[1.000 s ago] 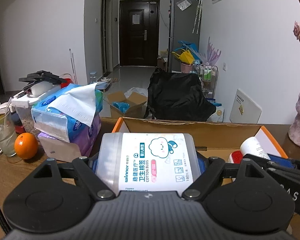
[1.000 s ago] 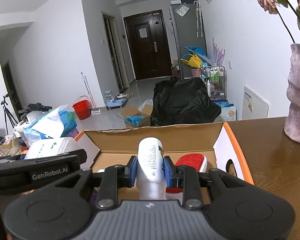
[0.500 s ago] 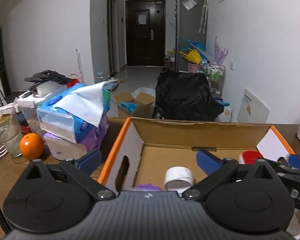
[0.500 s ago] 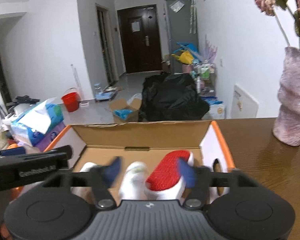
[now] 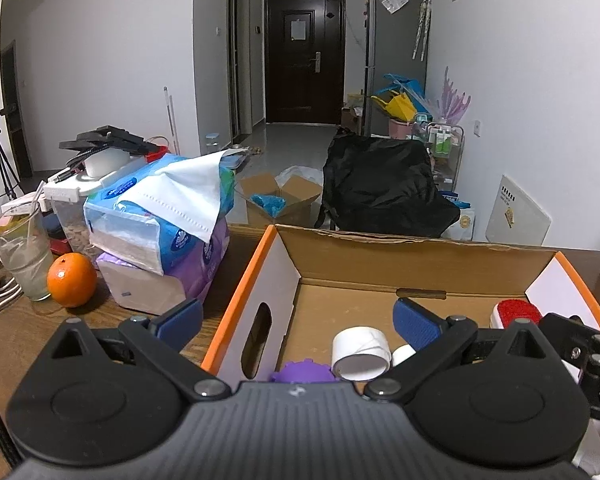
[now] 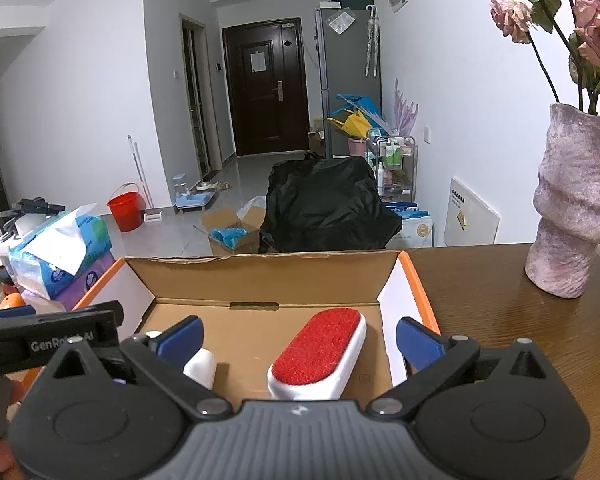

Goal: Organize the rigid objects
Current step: 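Withdraw both open tools from above the box back over the table, then grasp the green spray bottle with the right tool, then grasp the blue bottle cap with the left tool while the right tool holds the green bottle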

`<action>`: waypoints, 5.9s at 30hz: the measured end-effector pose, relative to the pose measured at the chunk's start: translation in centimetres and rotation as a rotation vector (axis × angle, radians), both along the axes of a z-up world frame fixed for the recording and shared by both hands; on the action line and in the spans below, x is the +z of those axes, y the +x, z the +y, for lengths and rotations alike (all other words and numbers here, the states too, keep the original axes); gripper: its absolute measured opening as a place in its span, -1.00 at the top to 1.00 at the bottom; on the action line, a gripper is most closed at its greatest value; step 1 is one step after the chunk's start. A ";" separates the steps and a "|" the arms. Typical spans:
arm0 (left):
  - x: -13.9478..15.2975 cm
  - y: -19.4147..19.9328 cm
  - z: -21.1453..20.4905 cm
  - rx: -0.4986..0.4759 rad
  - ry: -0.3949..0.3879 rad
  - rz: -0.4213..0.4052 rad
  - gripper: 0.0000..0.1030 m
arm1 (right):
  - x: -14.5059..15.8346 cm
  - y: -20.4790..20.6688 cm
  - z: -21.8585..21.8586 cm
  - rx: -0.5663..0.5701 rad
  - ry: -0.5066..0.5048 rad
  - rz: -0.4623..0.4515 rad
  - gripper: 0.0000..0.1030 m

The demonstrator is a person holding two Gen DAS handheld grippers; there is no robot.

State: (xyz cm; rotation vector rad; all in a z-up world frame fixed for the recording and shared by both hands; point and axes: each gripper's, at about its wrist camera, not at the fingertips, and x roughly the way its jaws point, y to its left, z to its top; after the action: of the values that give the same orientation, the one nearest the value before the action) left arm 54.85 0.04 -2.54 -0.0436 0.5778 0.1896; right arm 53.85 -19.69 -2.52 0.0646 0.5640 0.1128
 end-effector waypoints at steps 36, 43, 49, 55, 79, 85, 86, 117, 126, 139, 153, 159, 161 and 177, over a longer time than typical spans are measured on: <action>1.3 -6.7 -0.5 -0.038 0.040 -0.001 -1.00 | 2.0 -7.8 -0.8 0.009 -0.029 -0.055 -0.99; 1.6 -9.0 0.0 -0.039 0.036 0.001 -1.00 | 2.2 -10.0 -0.7 0.012 -0.034 -0.058 -0.99; 1.8 -11.3 0.0 -0.048 0.035 0.005 -1.00 | 2.3 -12.2 -0.7 0.014 -0.032 -0.057 -1.00; 1.7 -13.7 0.1 -0.053 0.023 0.024 -1.00 | 2.2 -14.5 -0.6 0.024 -0.028 -0.051 -0.99; 0.6 -22.8 0.5 -0.052 0.015 0.010 -1.00 | -0.1 -22.5 0.2 0.024 0.004 -0.001 -0.99; 0.0 -23.6 1.2 -0.047 -0.003 0.014 -1.00 | -1.2 -22.9 0.5 0.013 -0.002 0.029 -0.99; 0.0 -23.6 1.3 -0.046 -0.008 0.016 -1.00 | -1.4 -22.8 0.6 0.010 -0.005 0.035 -0.99; -2.5 -22.5 1.4 -0.070 -0.028 0.085 -1.00 | -7.3 -20.0 0.9 0.050 -0.087 0.152 0.42; -4.0 -22.0 0.7 -0.073 -0.030 0.096 -1.00 | -6.1 -20.4 -0.6 0.046 -0.033 0.107 0.42; -5.0 -21.6 -3.6 -0.143 -0.033 0.090 -1.00 | -4.4 -21.2 -3.8 0.042 0.006 0.037 0.42; -6.4 -19.9 -8.7 -0.149 0.009 0.127 -1.00 | -3.4 -21.7 -7.0 0.036 0.029 -0.006 0.42; -7.0 -19.1 -9.6 -0.133 0.034 0.145 -1.00 | -3.3 -21.7 -7.9 0.028 0.037 -0.010 0.42; -7.1 -18.9 -9.6 -0.134 0.032 0.152 -1.00 | -3.2 -21.8 -7.9 0.029 0.039 -0.012 0.42; -7.5 -18.5 -9.4 -0.164 0.003 0.164 -0.57 | -3.7 -22.1 -7.1 0.045 0.021 -0.009 0.42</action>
State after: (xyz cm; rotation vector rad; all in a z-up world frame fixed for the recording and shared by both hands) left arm 36.31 -9.36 -10.04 0.0228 0.7408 0.0346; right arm 31.75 -26.76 -6.18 0.0719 0.5555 0.1632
